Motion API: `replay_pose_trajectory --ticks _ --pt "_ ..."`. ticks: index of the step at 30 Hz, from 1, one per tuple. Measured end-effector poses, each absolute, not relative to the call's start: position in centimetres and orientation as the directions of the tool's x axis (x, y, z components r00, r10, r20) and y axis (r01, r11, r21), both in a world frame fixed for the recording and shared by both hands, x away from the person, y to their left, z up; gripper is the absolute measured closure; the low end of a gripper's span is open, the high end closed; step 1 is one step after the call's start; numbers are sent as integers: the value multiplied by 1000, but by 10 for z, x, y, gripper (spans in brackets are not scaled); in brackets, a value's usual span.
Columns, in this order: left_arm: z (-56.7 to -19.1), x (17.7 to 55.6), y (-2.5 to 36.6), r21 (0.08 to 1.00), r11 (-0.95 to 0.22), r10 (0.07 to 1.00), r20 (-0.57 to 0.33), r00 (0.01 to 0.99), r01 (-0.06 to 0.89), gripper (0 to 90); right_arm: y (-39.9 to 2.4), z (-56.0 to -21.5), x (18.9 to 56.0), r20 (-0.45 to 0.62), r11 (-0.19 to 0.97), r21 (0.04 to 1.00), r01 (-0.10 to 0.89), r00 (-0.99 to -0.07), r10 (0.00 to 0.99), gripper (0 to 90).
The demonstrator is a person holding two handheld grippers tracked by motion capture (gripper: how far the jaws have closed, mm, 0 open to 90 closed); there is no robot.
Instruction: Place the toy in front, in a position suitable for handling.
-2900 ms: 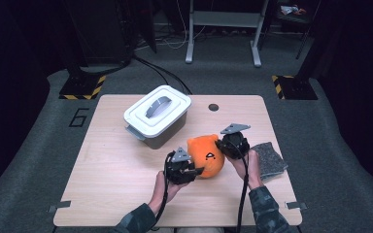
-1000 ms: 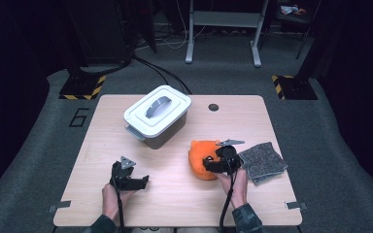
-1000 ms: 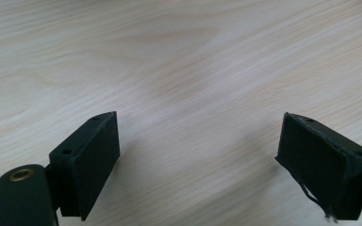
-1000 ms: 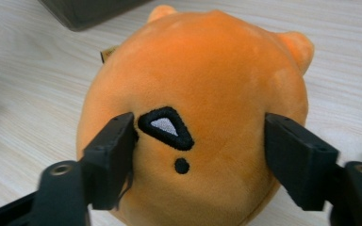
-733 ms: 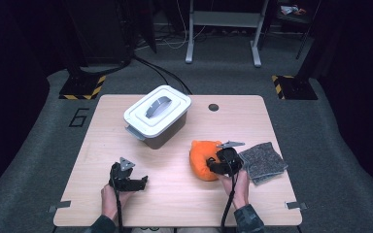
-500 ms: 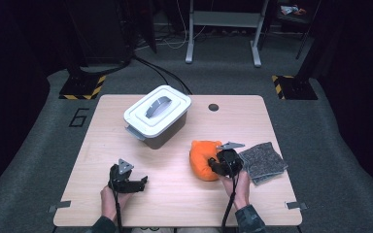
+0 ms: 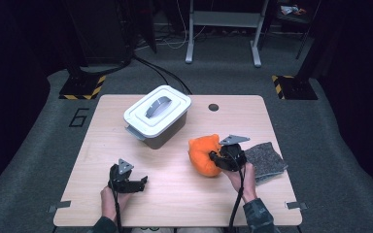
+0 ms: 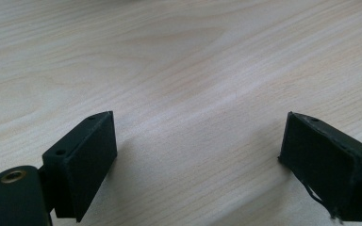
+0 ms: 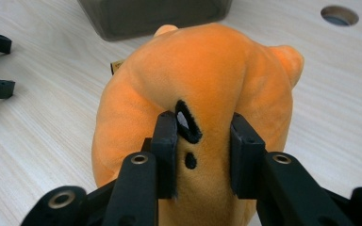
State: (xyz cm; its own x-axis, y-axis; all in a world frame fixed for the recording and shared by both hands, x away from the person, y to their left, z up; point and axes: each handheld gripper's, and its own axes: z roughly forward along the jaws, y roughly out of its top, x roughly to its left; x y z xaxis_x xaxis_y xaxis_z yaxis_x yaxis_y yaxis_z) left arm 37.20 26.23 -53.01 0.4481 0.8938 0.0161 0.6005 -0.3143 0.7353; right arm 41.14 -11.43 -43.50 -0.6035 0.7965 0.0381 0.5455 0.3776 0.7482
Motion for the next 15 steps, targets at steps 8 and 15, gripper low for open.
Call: replay_pose_trajectory --ticks 8,15 --pt "-530 372 262 736 -314 894 17 448 600 109 -118 -420 426 -34 506 737 447 -724 689 675" --pt "-530 372 262 736 -314 894 16 448 600 109 -127 -435 444 -52 574 708 411 -780 623 661"
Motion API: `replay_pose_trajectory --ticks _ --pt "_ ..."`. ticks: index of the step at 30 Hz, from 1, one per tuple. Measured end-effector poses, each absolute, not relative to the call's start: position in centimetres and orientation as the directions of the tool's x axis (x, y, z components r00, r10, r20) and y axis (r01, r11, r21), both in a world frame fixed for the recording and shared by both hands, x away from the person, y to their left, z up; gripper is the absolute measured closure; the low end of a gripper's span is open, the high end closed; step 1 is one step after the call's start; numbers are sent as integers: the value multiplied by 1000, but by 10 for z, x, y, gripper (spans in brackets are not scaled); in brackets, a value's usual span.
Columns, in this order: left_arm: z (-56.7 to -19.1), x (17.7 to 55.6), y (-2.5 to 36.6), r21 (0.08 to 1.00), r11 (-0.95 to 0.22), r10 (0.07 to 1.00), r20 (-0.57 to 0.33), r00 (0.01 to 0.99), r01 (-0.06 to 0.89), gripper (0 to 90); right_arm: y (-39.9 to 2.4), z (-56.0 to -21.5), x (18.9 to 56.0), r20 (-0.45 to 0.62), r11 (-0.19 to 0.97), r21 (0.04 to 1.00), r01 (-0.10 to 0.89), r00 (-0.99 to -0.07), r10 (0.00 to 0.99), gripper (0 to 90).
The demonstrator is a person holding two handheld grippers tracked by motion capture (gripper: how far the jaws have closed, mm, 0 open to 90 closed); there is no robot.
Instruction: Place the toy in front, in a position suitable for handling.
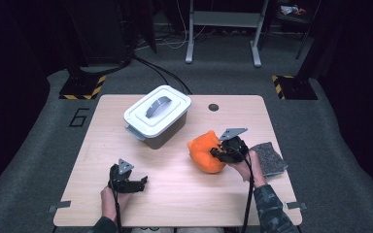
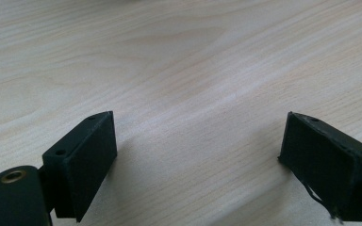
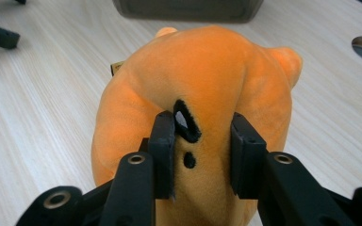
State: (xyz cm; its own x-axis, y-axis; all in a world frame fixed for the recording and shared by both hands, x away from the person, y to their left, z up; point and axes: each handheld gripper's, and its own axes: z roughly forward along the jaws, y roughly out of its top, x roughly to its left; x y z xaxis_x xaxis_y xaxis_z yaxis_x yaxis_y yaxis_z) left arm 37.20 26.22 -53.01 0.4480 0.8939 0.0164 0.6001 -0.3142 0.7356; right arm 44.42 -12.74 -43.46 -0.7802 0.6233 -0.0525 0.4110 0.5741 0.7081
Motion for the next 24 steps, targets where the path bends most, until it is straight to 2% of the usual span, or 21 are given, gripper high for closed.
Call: replay_pose_trajectory --ticks 4,11,16,21,24 --pt "-530 372 262 736 -314 894 17 448 600 109 -131 -447 449 -25 559 704 438 -771 636 616" --pt "-530 372 262 736 -314 894 17 448 600 109 -133 -444 449 -29 543 713 444 -755 655 389" --pt "-530 372 262 736 -314 894 17 448 600 110 -136 -435 441 13 480 735 479 -718 696 230" --pt "-530 372 262 736 -314 894 17 448 599 109 -136 -423 430 72 372 743 556 -620 781 146" --pt "-530 372 262 736 -314 894 17 448 599 109 -132 -422 424 92 335 735 590 -575 813 136"
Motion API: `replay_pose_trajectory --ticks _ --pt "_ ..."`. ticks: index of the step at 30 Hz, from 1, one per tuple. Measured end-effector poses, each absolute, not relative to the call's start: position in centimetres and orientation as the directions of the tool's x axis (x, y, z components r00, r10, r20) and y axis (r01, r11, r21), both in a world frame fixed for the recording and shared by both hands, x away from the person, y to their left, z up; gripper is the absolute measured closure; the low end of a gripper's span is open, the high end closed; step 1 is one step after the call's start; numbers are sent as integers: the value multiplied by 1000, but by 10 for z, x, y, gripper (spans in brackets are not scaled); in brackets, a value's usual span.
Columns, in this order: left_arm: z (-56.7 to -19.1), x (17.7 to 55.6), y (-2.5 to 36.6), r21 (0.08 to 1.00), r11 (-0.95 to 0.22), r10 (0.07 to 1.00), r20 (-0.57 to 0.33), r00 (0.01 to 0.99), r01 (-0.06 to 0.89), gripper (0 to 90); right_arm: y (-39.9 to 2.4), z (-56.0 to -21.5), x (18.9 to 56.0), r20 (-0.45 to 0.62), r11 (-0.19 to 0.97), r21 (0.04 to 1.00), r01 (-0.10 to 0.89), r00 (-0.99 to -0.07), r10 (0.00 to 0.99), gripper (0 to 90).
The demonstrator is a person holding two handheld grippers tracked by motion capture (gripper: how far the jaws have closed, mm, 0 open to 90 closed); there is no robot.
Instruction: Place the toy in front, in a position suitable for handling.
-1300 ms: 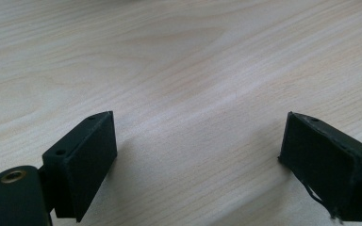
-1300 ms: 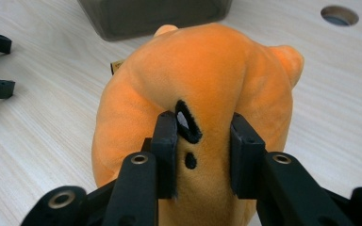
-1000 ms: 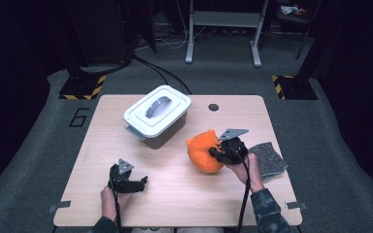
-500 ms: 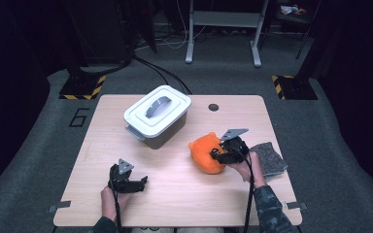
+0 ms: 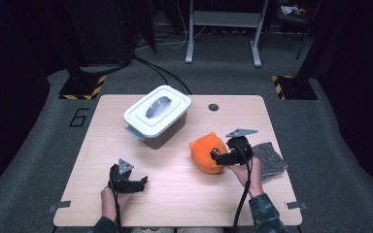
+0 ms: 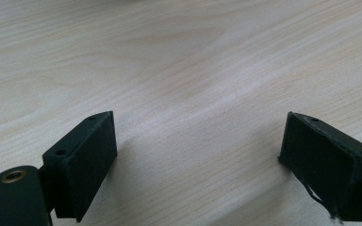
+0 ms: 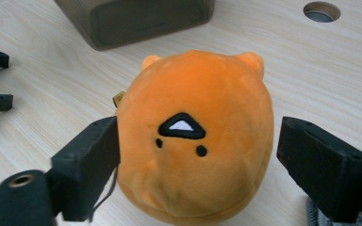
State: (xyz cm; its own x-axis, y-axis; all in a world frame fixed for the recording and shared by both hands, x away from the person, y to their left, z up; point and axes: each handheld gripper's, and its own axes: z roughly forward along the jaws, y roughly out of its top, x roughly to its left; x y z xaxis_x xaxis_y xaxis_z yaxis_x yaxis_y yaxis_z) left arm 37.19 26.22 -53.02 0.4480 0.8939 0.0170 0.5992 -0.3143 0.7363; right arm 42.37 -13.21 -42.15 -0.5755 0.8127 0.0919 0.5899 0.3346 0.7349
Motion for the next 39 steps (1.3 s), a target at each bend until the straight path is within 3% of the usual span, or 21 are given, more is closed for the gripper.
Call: replay_pose_trajectory --ticks 9,17,20,25,32,39 --pt "-530 372 262 737 -315 893 16 450 598 111 -116 -436 420 137 242 707 664 -465 875 86" --pt "-530 372 262 737 -315 893 17 450 598 111 -102 -449 422 90 233 702 673 -409 908 116" --pt "-530 372 262 737 -316 892 17 451 597 111 -102 -452 422 90 220 696 684 -386 918 174" --pt "-530 372 262 737 -316 892 18 451 597 111 -105 -460 419 88 218 686 694 -377 922 389" --pt "-530 372 262 737 -315 893 16 450 598 112 -110 -460 418 100 227 706 671 -411 906 604" --pt "-530 372 262 737 -314 893 16 450 598 112 -118 -450 421 123 234 742 629 -471 874 661"
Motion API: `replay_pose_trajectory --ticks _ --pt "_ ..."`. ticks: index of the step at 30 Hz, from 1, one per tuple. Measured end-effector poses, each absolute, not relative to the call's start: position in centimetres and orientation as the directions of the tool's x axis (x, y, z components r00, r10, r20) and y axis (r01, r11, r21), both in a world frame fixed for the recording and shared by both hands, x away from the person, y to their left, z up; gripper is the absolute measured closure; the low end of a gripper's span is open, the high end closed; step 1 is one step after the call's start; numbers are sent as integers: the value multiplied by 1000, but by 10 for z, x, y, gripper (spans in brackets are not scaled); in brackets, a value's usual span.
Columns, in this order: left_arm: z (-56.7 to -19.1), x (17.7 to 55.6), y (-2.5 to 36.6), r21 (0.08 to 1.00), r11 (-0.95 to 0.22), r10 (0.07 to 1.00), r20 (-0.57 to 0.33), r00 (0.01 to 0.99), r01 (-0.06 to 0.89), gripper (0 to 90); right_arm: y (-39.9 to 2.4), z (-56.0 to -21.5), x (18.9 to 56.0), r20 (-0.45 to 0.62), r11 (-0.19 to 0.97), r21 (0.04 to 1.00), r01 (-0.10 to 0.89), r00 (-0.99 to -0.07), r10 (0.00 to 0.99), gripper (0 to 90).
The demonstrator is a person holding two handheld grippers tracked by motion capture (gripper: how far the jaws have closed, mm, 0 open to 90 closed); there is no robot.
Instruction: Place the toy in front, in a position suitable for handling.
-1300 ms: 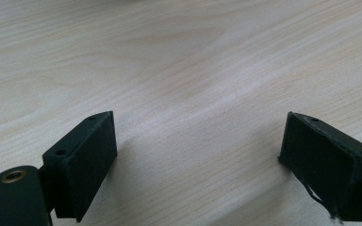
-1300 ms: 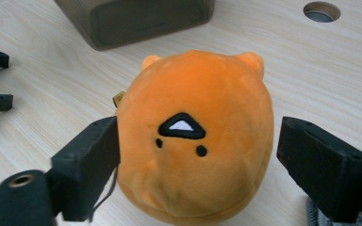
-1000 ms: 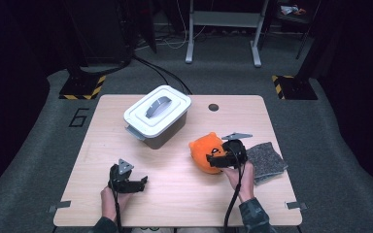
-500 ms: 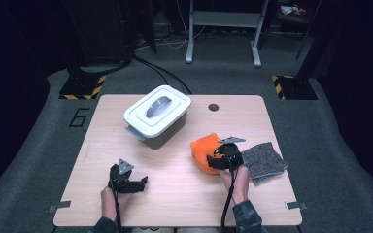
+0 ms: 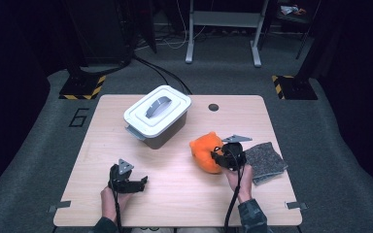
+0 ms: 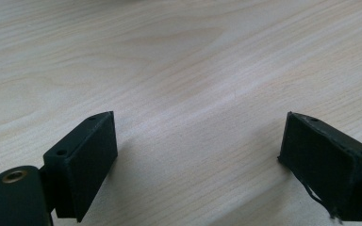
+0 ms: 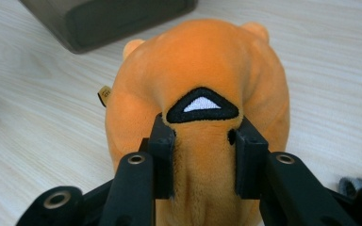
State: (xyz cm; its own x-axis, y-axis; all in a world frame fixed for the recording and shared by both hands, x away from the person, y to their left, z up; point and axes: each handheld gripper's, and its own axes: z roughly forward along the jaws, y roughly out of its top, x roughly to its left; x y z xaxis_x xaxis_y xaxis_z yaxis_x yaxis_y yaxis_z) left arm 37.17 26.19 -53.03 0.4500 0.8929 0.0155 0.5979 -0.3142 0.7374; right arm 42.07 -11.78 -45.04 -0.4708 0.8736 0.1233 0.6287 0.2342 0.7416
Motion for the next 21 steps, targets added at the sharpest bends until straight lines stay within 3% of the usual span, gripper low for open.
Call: replay_pose_trajectory --ticks 12,21 --pt "-530 372 262 737 -314 893 16 450 598 112 -114 -422 425 32 400 761 511 -645 764 658" --pt "-530 372 262 737 -315 893 16 450 598 112 -120 -422 436 -20 514 741 432 -752 659 647"
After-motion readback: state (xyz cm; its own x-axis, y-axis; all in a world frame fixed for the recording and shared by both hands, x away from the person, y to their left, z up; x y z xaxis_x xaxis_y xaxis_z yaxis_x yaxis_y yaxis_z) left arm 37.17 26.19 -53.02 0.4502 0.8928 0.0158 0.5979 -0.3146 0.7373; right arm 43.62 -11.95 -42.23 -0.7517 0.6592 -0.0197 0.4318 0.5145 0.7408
